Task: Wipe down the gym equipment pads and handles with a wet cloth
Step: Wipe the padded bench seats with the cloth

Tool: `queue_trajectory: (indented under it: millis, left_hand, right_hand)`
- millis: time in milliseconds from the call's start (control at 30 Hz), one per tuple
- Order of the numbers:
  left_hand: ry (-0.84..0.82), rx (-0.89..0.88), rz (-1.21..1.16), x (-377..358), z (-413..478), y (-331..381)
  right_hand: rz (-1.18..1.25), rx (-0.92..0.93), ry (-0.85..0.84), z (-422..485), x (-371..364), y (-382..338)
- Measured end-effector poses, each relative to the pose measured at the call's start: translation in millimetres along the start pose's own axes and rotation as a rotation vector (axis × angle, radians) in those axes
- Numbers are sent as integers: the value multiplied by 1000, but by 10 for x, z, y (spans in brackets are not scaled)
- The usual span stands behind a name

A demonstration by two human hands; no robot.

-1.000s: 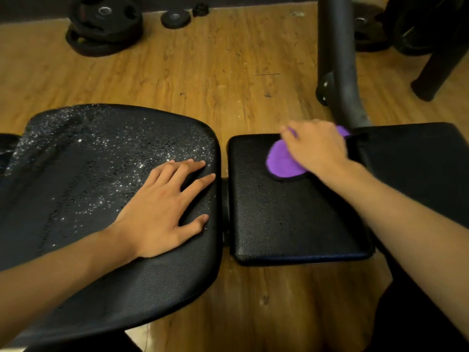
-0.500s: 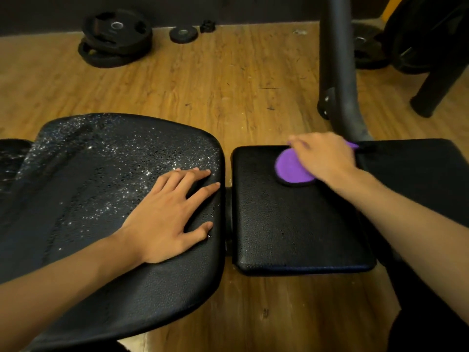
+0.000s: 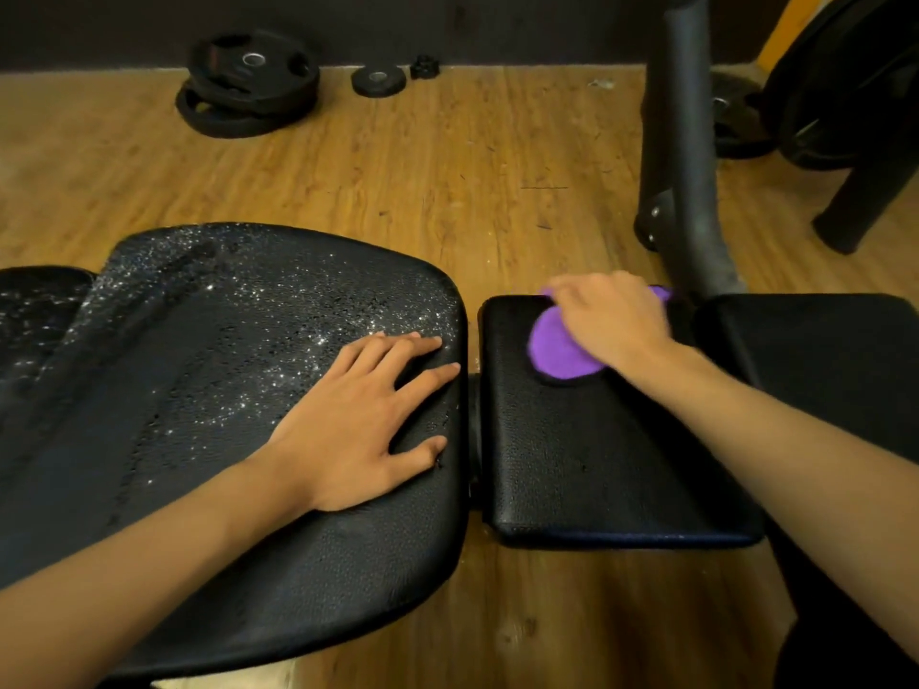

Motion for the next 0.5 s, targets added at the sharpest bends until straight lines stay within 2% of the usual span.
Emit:
queue_trajectory:
  millis: [100,167,300,367,433,500]
  left_hand:
    - [7,0,-4,-9,-9,0]
    - [12,6,-1,-13,-12,-1]
    - [17,6,0,-21,-5,-20]
    - [15,4,5,-22,2,-23]
    - [13,3,0,-30,-2,-26]
    - [17,3,-3,-29,-11,-28]
  right_hand:
    - [-71,-167,-46,-81,-6,548]
    - [-93,-181,-79,-36,3,414]
    - [-122,21,-30,156,-28,-567]
    - [-130,64,27,212,-24,-871]
    - [-51,106,27,169,-12,-834]
    - [10,107,15,69,-18,-480]
Point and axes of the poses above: each hand's wrist, its own z-axis towards the middle knuckle, its own x-axis out of the back of the hand, y = z × x, the point moved 4 cm from there along z, towards the middle knuckle, and after that the axes turned 15 degrees about -z, right-handed, at the moved point
